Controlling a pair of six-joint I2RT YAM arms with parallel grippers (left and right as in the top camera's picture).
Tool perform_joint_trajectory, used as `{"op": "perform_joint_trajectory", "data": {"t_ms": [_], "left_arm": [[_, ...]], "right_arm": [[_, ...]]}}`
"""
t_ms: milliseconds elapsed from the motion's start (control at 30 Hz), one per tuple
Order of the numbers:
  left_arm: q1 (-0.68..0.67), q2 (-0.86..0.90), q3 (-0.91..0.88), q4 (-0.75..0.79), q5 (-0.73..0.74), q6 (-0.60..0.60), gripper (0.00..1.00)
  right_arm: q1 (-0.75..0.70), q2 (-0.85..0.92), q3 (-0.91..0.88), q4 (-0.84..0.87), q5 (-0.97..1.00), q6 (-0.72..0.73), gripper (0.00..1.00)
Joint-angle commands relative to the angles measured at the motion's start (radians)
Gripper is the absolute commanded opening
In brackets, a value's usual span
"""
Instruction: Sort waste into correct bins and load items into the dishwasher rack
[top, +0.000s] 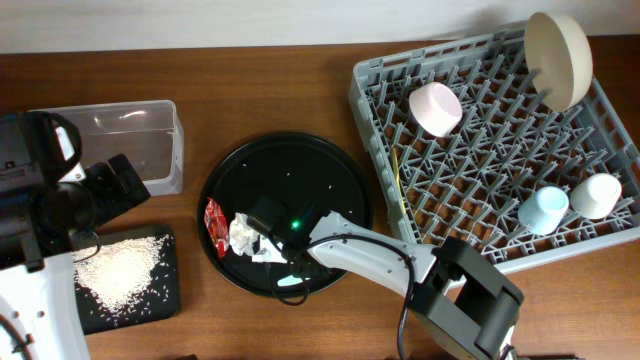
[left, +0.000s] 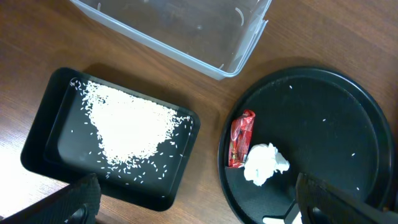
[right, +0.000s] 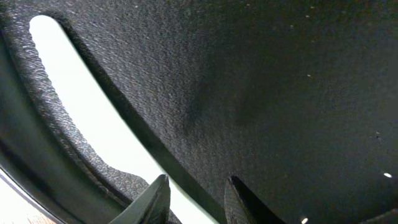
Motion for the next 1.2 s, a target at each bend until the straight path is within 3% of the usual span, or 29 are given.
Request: {"op": "perform_joint_trajectory", "data": {"t_ms": [0,67,200,433,667,867,1167], "left_arm": [[0.005,0.000,0.012,0.000,-0.011,-0.013,0.99],[0.005,0.000,0.012,0.000,-0.011,-0.013,0.99],[0.005,0.000,0.012,0.000,-0.011,-0.013,0.99],[0.005,0.000,0.012,0.000,-0.011,-0.013,0.99],[0.005,0.000,0.012,-0.001,-0.011,-0.013,0.99],[0.005,0.000,0.012,-0.001,-0.011,-0.013,0.99],[0.005,0.000,0.012,-0.001,-0.011,-0.013,0.99]], "right_arm": [[-0.001,-0.036,0.020,-0.039,0.005,0.014,0.44],[-0.002,-0.036,0.011,-0.060,-0.054,-0.010,0.58],[-0.002,-0.023,-0.055,0.003,-0.134,-0.085,0.61],[-0.002,-0.006,-0.091,0.137,-0.111,-0.125,0.58],[-0.002,-0.004,-0.112,0.151,-0.104,-0.125,0.58],[-0.002,-0.004,-0.112,0.192,-0.103,-0.041,0.41],[-0.002,-0.026,-0.076,0.150,0.024,0.015,0.40]]}}
